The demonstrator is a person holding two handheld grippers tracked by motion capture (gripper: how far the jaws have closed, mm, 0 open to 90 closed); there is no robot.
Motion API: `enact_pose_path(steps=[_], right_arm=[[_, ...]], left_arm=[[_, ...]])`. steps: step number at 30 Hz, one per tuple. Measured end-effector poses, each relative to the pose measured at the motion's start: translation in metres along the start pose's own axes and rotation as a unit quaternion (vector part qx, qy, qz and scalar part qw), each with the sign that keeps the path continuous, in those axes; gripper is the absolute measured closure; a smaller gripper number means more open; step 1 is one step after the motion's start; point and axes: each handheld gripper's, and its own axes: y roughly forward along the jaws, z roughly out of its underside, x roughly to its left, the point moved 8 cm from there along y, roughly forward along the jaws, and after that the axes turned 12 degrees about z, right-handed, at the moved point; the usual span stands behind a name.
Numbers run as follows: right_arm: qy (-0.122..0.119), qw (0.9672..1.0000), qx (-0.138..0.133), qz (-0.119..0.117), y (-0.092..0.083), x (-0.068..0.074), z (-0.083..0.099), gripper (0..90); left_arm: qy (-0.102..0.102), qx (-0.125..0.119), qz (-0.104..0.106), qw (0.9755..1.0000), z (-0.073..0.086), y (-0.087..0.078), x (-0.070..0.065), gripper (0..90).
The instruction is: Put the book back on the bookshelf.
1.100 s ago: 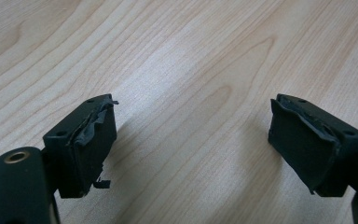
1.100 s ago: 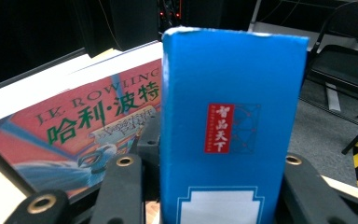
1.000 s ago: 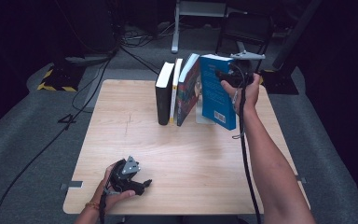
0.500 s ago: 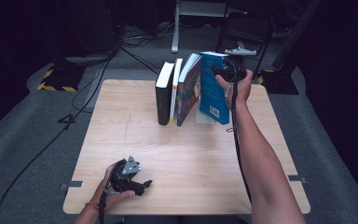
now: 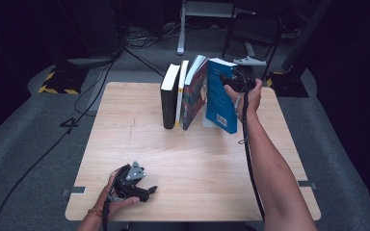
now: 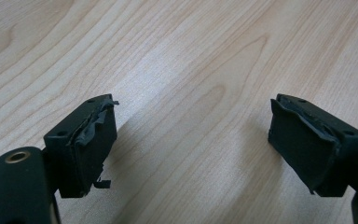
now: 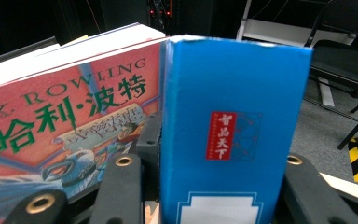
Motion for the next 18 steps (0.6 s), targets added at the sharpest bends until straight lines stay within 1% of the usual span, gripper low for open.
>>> enact_pose_path(steps=[2, 5, 7, 12, 18], right_arm=[[-0.001, 1.0000, -0.001, -0.001, -0.002, 0.000, 0.001, 60.3], [-0.005, 1.0000, 0.000, -0.006, -0.010, 0.000, 0.007, 60.2], [-0.009, 0.9999, 0.001, -0.012, -0.017, 0.000, 0.013, 60.1], [-0.011, 0.9996, 0.003, -0.027, -0.032, -0.003, 0.028, 60.1], [-0.022, 0.9988, 0.010, -0.044, -0.054, -0.006, 0.050, 60.0]], left_arm=[[0.000, 0.000, 0.000, 1.0000, 0.000, 0.000, 0.000, 15.2], [0.001, 0.001, 0.001, 1.0000, 0.000, 0.000, 0.000, 14.9], [0.002, 0.001, 0.004, 1.0000, 0.000, 0.000, 0.000, 14.8], [0.006, 0.002, 0.004, 1.0000, -0.001, 0.001, 0.001, 14.6], [0.004, 0.002, 0.003, 1.0000, -0.002, 0.002, 0.001, 14.4]])
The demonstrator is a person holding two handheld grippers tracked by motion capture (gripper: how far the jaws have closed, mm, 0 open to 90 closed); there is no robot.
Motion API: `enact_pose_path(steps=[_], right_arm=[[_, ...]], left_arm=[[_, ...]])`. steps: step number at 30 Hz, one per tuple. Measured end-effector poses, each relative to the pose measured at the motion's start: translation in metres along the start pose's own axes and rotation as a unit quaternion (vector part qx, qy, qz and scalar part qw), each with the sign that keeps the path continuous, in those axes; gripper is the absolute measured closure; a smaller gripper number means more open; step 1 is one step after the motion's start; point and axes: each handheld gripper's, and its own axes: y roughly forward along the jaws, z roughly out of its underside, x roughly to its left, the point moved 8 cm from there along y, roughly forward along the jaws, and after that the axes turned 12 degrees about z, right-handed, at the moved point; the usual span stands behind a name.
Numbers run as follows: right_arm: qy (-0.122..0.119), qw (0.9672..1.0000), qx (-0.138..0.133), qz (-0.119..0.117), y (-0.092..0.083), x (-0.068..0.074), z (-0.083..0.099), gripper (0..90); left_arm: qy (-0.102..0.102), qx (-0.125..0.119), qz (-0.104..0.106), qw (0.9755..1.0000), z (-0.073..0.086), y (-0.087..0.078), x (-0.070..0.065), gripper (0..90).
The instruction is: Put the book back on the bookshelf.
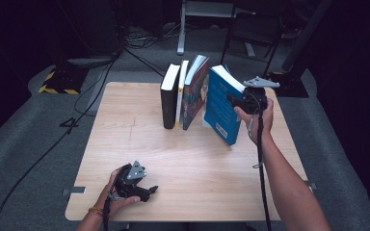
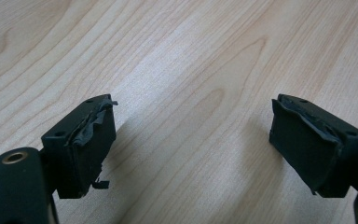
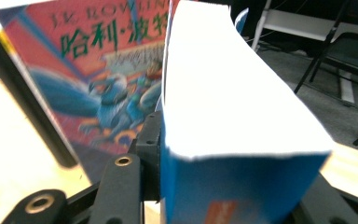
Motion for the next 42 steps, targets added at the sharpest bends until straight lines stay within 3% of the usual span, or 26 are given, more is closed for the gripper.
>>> enact_pose_path(steps=[6, 14, 18, 21, 27, 28, 29, 33, 35, 42], right_arm=[[0.004, 0.9999, 0.009, -0.009, -0.014, -0.008, 0.019, 59.9], [-0.013, 0.9998, 0.015, -0.009, -0.029, -0.009, 0.030, 59.1], [-0.016, 0.9996, 0.022, -0.006, -0.029, -0.009, 0.026, 56.9], [-0.018, 0.9998, 0.007, -0.003, -0.034, -0.011, 0.013, 53.6], [-0.029, 0.9988, 0.034, -0.021, -0.028, -0.013, 0.005, 49.6], [-0.024, 0.9977, 0.051, -0.038, -0.024, -0.012, 0.003, 48.5], [-0.025, 0.9976, 0.053, -0.038, -0.022, -0.012, 0.002, 48.0], [-0.027, 0.9958, 0.070, -0.053, -0.015, -0.010, 0.001, 53.7], [-0.045, 0.9953, 0.075, -0.042, -0.012, -0.009, -0.001, 58.1], [-0.052, 0.9951, 0.077, -0.034, -0.009, -0.003, -0.007, 60.4]], left_arm=[[0.001, 0.000, -0.001, 1.0000, 0.000, 0.000, 0.000, 14.3], [0.000, 0.000, -0.002, 1.0000, -0.001, 0.001, 0.000, 14.3], [0.000, 0.000, -0.002, 1.0000, -0.001, 0.001, 0.000, 14.3], [-0.001, 0.000, -0.003, 1.0000, -0.001, 0.001, 0.000, 14.4], [-0.005, -0.002, -0.005, 1.0000, -0.001, 0.001, -0.001, 14.5], [-0.005, -0.002, -0.005, 1.0000, -0.001, 0.001, -0.001, 14.5], [-0.005, -0.002, -0.005, 1.0000, -0.001, 0.001, -0.001, 14.5], [-0.005, -0.002, -0.005, 1.0000, -0.001, 0.001, -0.001, 14.5], [-0.004, -0.002, -0.005, 1.0000, 0.000, 0.001, -0.001, 14.5], [-0.004, -0.002, -0.003, 1.0000, -0.001, 0.001, -0.001, 14.5]])
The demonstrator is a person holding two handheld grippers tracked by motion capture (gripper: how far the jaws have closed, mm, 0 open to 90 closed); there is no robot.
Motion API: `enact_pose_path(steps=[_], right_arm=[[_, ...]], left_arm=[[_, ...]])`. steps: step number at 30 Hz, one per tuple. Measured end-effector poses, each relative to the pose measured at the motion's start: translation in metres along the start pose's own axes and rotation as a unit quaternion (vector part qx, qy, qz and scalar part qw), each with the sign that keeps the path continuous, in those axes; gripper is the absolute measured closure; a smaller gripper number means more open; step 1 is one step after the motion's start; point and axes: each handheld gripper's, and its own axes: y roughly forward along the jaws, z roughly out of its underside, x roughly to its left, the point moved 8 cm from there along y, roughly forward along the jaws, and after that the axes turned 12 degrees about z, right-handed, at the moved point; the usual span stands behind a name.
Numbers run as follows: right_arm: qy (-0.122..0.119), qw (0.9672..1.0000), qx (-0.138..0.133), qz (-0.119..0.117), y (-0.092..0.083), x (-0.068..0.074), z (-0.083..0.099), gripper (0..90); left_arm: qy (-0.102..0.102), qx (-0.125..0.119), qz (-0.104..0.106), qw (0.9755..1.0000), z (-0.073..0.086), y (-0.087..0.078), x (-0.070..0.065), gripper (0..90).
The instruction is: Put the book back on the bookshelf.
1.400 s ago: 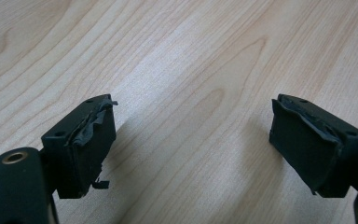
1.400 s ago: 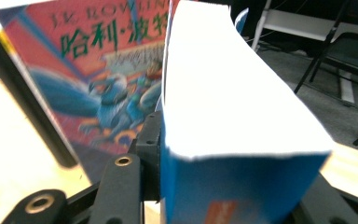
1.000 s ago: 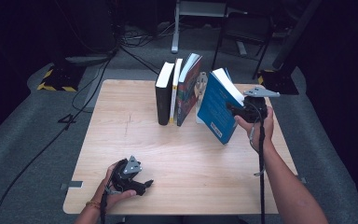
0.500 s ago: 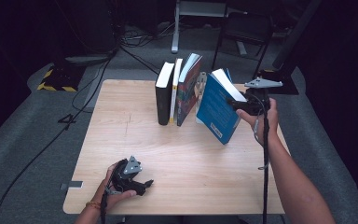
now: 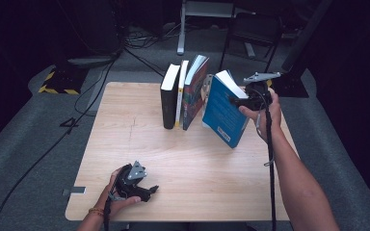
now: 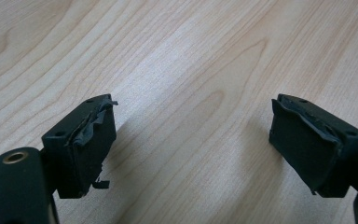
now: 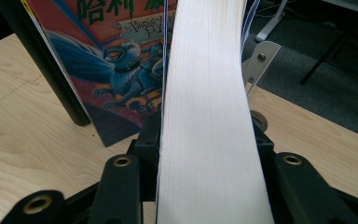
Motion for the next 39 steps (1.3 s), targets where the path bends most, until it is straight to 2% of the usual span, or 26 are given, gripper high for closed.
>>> enact_pose_path(steps=[3, 9, 11, 13, 17, 23, 31, 39], right_arm=[[0.012, 0.9999, 0.001, 0.012, 0.002, 0.001, -0.007, 60.5], [0.010, 0.9993, 0.001, 0.037, 0.006, 0.002, -0.026, 60.6], [0.024, 0.9988, 0.000, 0.043, 0.008, -0.001, -0.032, 60.5], [0.027, 0.9986, -0.002, 0.045, 0.011, -0.002, -0.037, 60.5], [0.044, 0.9977, 0.000, 0.052, 0.020, -0.006, -0.047, 60.5], [0.057, 0.9962, 0.005, 0.065, 0.035, -0.008, -0.058, 60.4], [0.066, 0.9941, -0.002, 0.086, 0.054, -0.010, -0.071, 60.3], [0.057, 0.9929, -0.008, 0.105, 0.063, -0.007, -0.080, 59.9]], left_arm=[[0.001, 0.001, 0.000, 1.0000, 0.000, 0.000, 0.000, 14.5], [0.004, 0.000, 0.003, 1.0000, 0.000, 0.000, -0.002, 14.5], [0.006, 0.001, 0.004, 1.0000, 0.001, 0.000, -0.002, 14.5], [0.007, 0.002, 0.006, 1.0000, 0.001, 0.000, -0.002, 14.5], [0.009, 0.002, 0.009, 0.9999, 0.001, 0.000, -0.003, 14.5], [0.010, 0.003, 0.010, 0.9999, 0.001, -0.001, -0.004, 14.5], [0.011, 0.003, 0.013, 0.9999, 0.002, -0.001, -0.006, 14.5], [0.014, 0.005, 0.014, 0.9998, 0.003, -0.001, -0.006, 14.5]])
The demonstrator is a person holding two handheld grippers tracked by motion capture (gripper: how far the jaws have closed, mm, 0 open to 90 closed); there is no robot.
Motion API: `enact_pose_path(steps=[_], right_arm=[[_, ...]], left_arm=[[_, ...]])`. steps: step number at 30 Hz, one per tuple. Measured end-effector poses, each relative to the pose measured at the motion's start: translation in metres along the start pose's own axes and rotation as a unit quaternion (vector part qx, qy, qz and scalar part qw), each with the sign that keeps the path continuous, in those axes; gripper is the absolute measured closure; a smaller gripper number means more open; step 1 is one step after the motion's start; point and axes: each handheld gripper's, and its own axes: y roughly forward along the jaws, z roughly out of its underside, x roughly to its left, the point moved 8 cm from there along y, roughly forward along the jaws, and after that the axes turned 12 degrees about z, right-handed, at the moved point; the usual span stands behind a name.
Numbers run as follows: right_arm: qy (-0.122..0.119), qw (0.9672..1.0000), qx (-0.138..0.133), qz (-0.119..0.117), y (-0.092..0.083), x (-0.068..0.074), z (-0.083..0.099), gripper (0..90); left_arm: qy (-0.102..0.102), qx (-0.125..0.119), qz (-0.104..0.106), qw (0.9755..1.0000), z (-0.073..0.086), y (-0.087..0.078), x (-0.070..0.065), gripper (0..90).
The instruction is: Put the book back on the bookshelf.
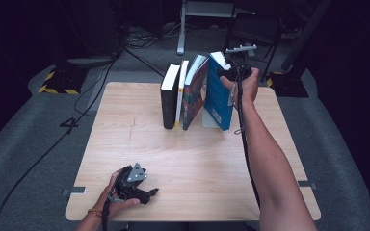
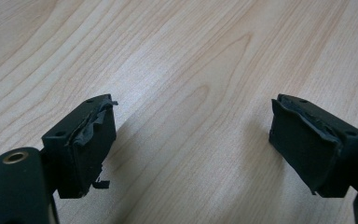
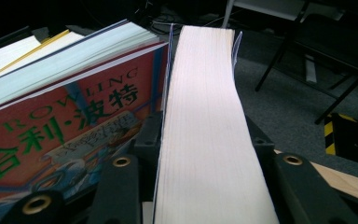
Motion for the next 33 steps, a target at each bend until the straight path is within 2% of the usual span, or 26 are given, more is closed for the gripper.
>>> enact_pose_path(steps=[6, 9, 18, 33], right_arm=[[-0.004, 1.0000, -0.003, 0.001, 0.000, 0.002, 0.007, 59.9], [0.005, 0.9999, -0.006, -0.008, 0.000, 0.002, 0.012, 59.8], [-0.001, 0.9998, -0.012, -0.017, -0.005, -0.001, 0.021, 59.3], [-0.013, 0.9990, 0.007, -0.043, -0.014, -0.005, 0.036, 57.9]], left_arm=[[0.000, -0.001, 0.000, 1.0000, 0.000, 0.000, 0.000, 14.5], [0.000, -0.001, 0.000, 1.0000, 0.000, 0.000, 0.000, 14.5], [0.000, -0.001, 0.000, 1.0000, 0.000, 0.000, 0.000, 14.5], [0.000, -0.001, 0.000, 1.0000, 0.000, 0.000, 0.000, 14.5]])
